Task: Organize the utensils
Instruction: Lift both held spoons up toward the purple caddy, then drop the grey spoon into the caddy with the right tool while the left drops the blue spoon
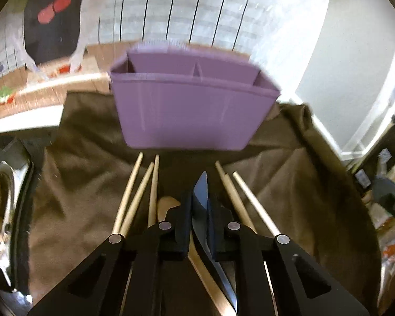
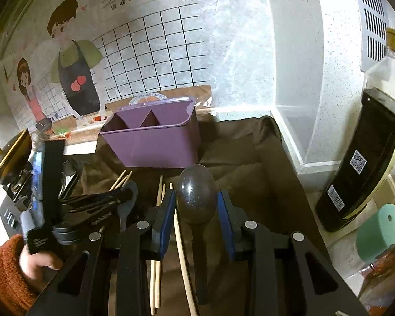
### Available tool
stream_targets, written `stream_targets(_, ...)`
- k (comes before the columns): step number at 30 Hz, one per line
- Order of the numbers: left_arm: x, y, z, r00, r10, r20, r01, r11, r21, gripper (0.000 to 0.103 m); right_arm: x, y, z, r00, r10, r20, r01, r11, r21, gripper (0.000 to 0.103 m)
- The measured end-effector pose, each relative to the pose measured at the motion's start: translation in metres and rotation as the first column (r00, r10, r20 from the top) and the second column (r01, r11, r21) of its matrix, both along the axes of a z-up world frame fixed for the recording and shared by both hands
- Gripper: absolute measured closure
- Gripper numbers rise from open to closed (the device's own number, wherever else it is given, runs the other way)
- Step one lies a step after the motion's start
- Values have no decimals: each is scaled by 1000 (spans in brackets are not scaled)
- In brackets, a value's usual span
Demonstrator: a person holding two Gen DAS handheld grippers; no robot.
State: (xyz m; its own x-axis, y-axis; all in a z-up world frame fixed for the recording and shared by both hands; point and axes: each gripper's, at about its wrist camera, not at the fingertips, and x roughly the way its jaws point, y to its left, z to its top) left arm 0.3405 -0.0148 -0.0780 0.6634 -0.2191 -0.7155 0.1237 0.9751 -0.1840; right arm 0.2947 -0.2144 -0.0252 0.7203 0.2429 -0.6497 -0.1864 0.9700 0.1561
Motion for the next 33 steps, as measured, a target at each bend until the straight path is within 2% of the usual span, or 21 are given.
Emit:
stream_targets(6,-20,13,36,993,-3,114,5,1000,-10,97,-2,10,13,1000,6,11,-6,1000,-11,73)
stream_targets(12,-36,30,79,975,7,223,6,998,-57,97,-4,23,33,999,18,31,-17,1000,-23,74)
stream_targets(14,-38,39,105,959,14,283,9,997,-78,97,-3,26,48,998,26,56,-25,999,-24,74)
stream_targets(18,-30,48,169,904,34,426,1,997,-81,97,12,33,108,980,35,195,-32,999,-19,74)
stream_targets(20,-17,50,203,862,52,503,-28,998,-55,97,24,37,137,963,39,267,-39,999,-8,74)
stream_targets(23,5,49,230,814,80,575,-81,996,-24,97,53,41,167,935,26,354,-35,999,21,73)
stream_targets(25,21,49,235,796,86,599,-111,994,5,97,76,41,172,928,8,373,-32,998,59,73)
stream_targets(27,36,52,232,790,84,607,-124,992,25,97,100,41,168,925,-2,380,-31,996,81,73)
stream_targets(33,77,52,190,832,86,548,-135,990,49,97,146,58,127,945,5,327,-31,997,75,73)
